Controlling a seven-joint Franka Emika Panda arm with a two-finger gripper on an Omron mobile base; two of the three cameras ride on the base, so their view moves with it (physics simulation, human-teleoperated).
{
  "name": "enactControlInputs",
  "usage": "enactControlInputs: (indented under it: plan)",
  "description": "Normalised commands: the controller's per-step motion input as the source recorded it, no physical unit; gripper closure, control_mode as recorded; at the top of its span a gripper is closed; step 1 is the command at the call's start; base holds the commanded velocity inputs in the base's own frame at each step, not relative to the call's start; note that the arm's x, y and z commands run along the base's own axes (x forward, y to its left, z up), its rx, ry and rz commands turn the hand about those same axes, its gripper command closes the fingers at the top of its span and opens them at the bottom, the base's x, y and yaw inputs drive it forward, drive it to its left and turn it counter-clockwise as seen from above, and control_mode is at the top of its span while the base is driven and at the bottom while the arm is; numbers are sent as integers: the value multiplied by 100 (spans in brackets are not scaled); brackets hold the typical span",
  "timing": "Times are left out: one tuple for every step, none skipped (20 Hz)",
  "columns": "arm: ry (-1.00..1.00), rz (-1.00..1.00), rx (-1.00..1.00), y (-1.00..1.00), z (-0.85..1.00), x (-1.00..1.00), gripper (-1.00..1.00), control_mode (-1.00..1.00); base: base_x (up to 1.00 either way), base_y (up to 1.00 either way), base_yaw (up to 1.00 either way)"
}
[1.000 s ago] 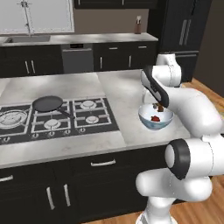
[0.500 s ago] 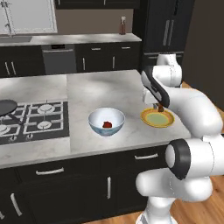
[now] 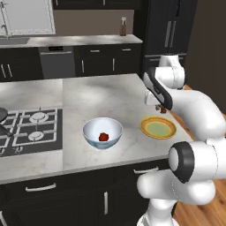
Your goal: Place the chicken drumstick on the plate and place the bell pepper on the same plate.
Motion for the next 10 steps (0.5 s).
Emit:
enactControlInputs:
  plan:
    - [0,0,0,0,0,0,100,100,65,-28,4]
    - [0,0,0,0,0,0,100,100,56,-36,3]
    - [0,0,0,0,0,0,100,100,34,-44,2]
    - [0,0,0,0,0,0,100,100,20,-64,3]
    - [0,0,0,0,0,0,100,100,4,-74,5]
    - [0,0,0,0,0,0,100,100,0,-76,5]
    - [0,0,0,0,0,0,100,100,0,-77,3]
    - [0,0,0,0,0,0,100,100,0,-77,0]
    - [0,0,0,0,0,0,100,100,0,-74,0]
    - [0,0,0,0,0,0,100,100,0,-65,0]
